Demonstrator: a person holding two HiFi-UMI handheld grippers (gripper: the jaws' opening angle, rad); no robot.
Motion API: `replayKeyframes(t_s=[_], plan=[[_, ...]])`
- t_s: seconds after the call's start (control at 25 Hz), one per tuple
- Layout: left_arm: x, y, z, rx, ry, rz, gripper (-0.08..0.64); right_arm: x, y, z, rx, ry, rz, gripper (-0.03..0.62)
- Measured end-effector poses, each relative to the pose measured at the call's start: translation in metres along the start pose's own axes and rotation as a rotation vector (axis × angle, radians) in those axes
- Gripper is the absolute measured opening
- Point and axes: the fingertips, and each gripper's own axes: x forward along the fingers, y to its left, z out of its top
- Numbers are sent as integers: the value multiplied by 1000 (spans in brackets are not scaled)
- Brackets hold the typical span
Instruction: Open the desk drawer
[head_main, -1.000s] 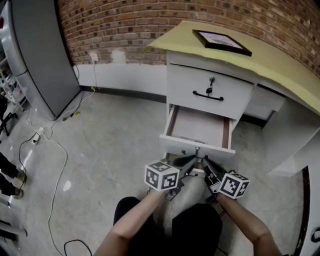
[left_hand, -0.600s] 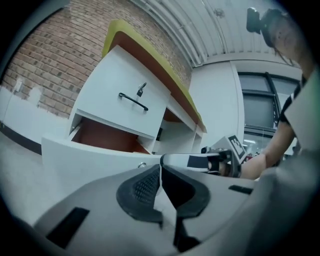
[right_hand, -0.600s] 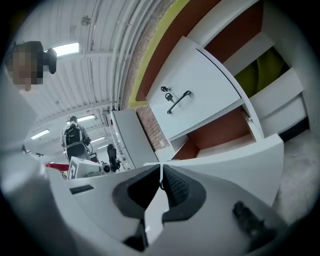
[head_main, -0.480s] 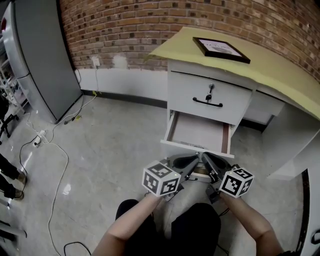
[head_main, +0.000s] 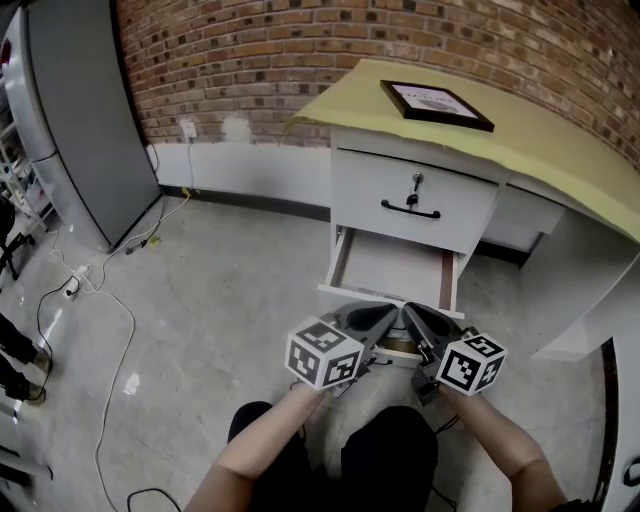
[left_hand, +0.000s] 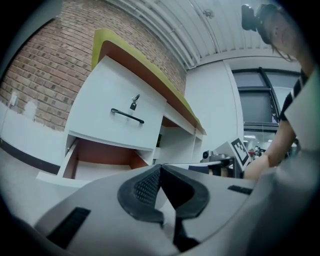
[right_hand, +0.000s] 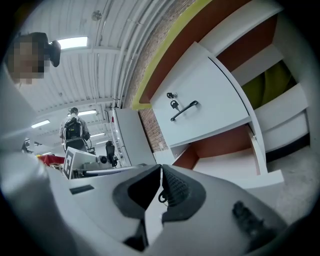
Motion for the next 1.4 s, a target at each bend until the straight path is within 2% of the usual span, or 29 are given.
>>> replayKeyframes(t_s=[0.56, 0.92, 1.16, 1.4], plan=[[2, 11, 2, 23, -7, 17, 11, 5, -8, -2, 8, -15, 5, 20], [3, 23, 2, 55, -31, 12, 11, 11, -4, 0, -32, -43, 66, 17], [-2, 27, 5, 10, -51, -2, 11, 12, -5, 4, -1, -62, 73, 17], [-2, 31, 13, -51, -117, -21, 11, 13, -1, 22, 50, -121, 99, 17]])
